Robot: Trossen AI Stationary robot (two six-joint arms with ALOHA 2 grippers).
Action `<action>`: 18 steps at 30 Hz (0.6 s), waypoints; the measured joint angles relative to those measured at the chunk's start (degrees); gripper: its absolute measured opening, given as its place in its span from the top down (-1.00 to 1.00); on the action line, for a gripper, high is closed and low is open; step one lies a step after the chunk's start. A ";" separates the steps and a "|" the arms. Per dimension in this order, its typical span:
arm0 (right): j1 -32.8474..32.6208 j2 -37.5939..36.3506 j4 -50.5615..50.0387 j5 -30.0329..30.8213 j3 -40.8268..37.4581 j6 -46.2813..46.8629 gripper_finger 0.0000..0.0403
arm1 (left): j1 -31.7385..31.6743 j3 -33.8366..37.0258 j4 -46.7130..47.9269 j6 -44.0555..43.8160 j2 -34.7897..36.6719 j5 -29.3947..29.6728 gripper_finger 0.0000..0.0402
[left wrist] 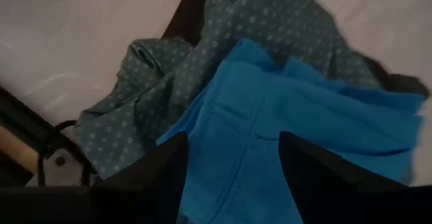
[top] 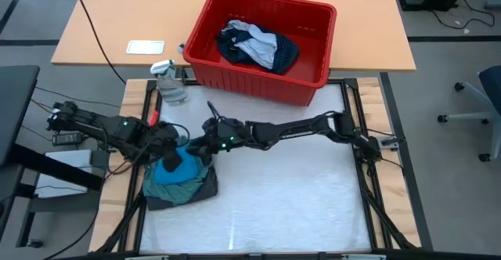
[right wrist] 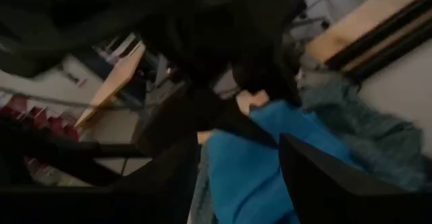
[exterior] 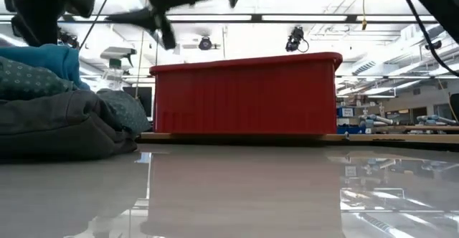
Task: Fold laundry
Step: Stack the light blue shorts on top of the dark green shirt
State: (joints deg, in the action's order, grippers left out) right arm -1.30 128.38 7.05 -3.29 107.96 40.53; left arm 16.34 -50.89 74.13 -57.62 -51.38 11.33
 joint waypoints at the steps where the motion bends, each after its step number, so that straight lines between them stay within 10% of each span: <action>1: 0.00 1.40 1.40 -1.53 0.00 0.12 -0.03 | 0.00 0.60 0.11 -0.03 -0.03 0.01 -0.17; 7: -0.83 11.12 11.49 -11.79 -0.15 8.55 0.02 | -0.02 -0.91 1.01 -1.15 0.90 0.72 -0.17; 18: -3.23 11.66 7.80 -6.53 -0.19 8.24 0.03 | 5.33 -0.37 -8.78 -0.88 1.13 2.15 -0.14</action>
State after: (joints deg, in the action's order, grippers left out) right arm -4.53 140.04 14.86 -9.82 107.77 48.77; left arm 21.67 -51.26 65.34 -58.50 -50.25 13.48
